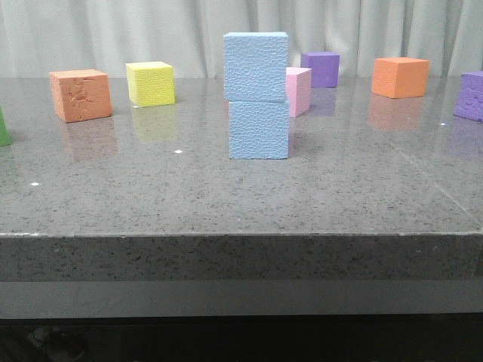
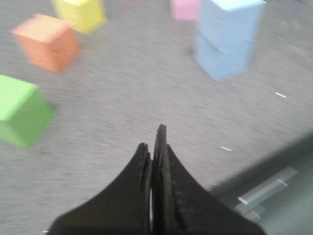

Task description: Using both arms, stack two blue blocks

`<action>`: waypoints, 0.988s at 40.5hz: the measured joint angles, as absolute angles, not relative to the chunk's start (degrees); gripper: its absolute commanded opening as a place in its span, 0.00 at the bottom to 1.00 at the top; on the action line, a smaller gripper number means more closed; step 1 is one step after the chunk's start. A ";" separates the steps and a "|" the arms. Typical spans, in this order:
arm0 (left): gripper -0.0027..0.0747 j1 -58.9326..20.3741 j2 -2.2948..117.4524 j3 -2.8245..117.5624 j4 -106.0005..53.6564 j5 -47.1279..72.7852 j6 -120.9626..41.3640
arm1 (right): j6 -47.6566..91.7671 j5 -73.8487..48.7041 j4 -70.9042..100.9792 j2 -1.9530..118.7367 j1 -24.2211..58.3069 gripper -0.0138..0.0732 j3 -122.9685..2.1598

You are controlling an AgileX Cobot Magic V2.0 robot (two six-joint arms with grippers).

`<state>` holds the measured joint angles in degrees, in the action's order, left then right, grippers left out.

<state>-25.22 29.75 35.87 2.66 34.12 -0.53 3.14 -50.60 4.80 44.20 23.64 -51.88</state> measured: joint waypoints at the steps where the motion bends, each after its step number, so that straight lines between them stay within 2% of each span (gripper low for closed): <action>1: 0.01 -23.74 28.20 34.23 2.89 32.22 -0.53 | 3.14 -50.60 4.80 44.20 23.64 0.08 -51.88; 9: 0.01 -10.09 13.40 16.01 3.35 13.67 -0.53 | 3.14 -50.63 4.80 44.20 23.64 0.08 -51.88; 16: 0.01 -3.91 3.16 3.80 1.45 7.94 -0.53 | 3.14 -50.72 4.80 44.20 23.64 0.08 -51.88; 20: 0.01 -2.96 0.04 -0.30 -0.46 6.74 -0.53 | 3.14 -50.72 4.80 44.20 23.64 0.08 -51.88; 40: 0.01 -3.75 -0.27 -0.41 -2.54 5.05 -0.53 | 3.14 -50.72 4.80 44.20 23.64 0.08 -51.88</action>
